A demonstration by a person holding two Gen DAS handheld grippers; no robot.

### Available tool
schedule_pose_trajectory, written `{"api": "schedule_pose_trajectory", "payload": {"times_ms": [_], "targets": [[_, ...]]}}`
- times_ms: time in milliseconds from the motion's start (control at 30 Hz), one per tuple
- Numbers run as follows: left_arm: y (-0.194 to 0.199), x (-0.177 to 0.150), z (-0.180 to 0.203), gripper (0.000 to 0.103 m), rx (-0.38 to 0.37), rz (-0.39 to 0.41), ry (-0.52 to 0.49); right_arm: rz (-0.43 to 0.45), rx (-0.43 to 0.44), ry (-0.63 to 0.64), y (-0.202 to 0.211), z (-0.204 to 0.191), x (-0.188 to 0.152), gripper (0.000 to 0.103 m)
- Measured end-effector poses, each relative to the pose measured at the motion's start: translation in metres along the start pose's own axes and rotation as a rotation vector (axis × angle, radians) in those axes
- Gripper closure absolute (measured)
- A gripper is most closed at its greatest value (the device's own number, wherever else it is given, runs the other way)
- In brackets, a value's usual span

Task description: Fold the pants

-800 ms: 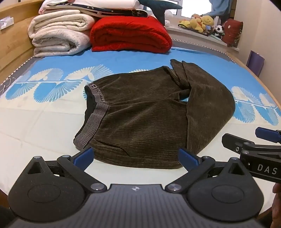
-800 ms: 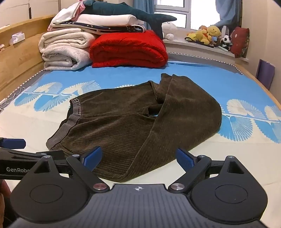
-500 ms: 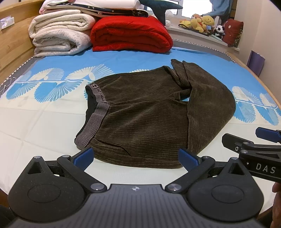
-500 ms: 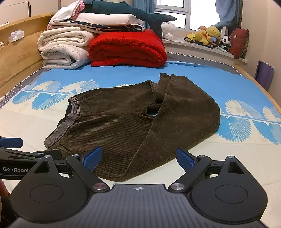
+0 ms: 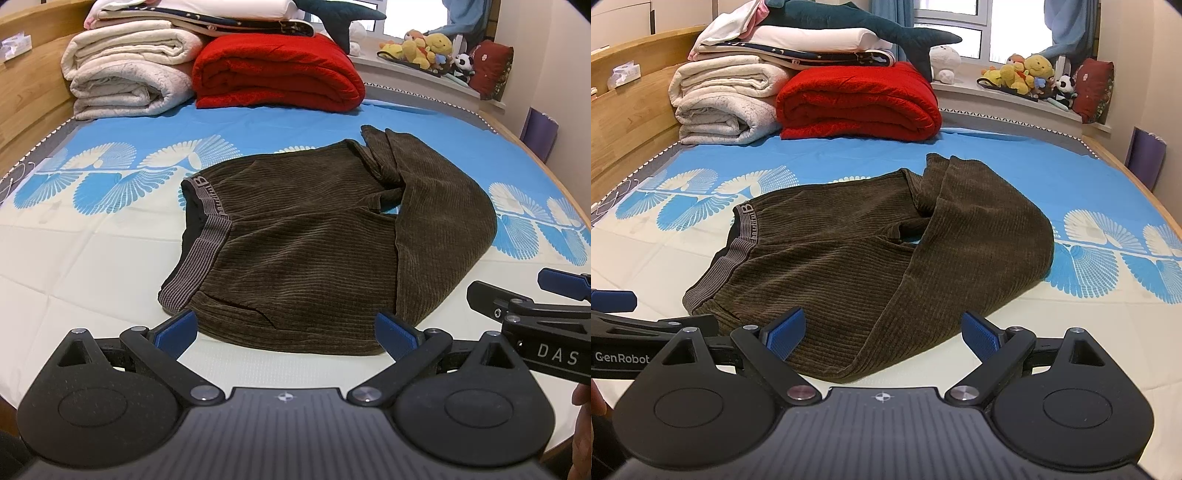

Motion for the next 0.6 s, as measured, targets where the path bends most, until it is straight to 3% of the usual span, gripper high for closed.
{"api": "schedule_pose_trajectory", "payload": {"times_ms": [600], "targets": [[0.0015,0.0004,0.0010,0.001,0.005,-0.004,0.000,0.000,0.008,-0.011,-0.0019,-0.0001,-0.0001,0.011]]}}
Point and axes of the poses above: each gripper's, at about its wrist camera, not at the fingertips, and y roughly against the way its jaws point, z to its right, x to its top, the point moved 5 cm from there along -y, roughly the way its jaws point, and after that the axes turned 9 degrees about x, right-handed, at the moved point
